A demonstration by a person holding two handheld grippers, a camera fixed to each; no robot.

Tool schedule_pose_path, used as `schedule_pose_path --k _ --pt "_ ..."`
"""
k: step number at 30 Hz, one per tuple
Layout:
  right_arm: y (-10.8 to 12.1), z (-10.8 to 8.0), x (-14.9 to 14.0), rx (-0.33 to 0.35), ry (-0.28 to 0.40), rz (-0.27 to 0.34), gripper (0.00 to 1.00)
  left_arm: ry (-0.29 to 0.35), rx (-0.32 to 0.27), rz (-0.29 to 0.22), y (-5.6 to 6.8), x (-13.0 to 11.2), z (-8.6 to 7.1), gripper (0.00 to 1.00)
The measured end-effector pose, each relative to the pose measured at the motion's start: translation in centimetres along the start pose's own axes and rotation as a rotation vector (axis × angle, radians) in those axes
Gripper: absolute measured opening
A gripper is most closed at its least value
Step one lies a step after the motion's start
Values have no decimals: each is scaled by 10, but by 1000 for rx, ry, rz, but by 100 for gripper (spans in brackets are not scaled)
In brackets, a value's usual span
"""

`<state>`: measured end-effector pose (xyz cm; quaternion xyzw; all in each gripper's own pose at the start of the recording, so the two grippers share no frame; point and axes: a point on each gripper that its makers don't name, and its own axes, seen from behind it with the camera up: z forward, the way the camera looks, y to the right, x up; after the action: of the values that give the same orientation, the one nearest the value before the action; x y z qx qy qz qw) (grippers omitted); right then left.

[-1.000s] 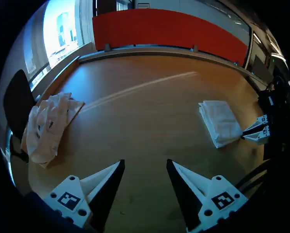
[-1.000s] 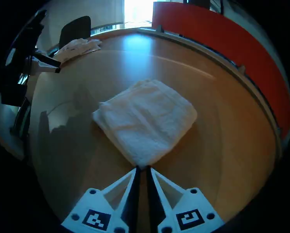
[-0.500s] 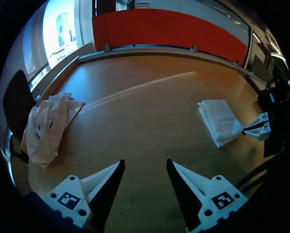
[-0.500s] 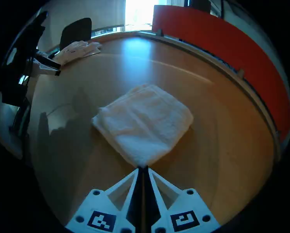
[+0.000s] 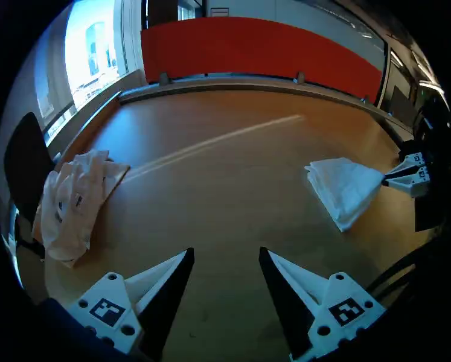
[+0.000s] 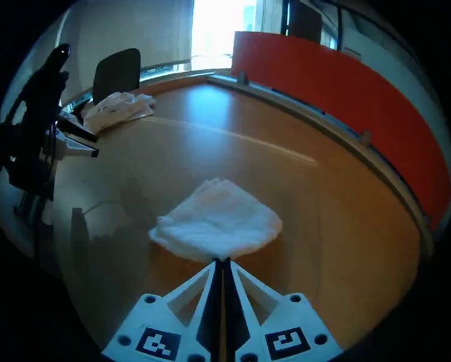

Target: Fold towel

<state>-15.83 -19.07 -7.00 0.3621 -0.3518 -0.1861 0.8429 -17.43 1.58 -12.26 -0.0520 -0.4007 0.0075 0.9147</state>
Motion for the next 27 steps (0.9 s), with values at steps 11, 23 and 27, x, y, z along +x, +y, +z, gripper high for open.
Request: schedule_pose_path --k 11,23,27 --pt "13 -27 61 -21 106 -15 10 32 -10 6 4 15 -4 79" --pt "37 -56 87 -68 170 -10 9 49 -26 11 14 24 -6 79" --pt "51 -65 85 -93 174 -4 9 52 -30 15 18 27 -5 79"
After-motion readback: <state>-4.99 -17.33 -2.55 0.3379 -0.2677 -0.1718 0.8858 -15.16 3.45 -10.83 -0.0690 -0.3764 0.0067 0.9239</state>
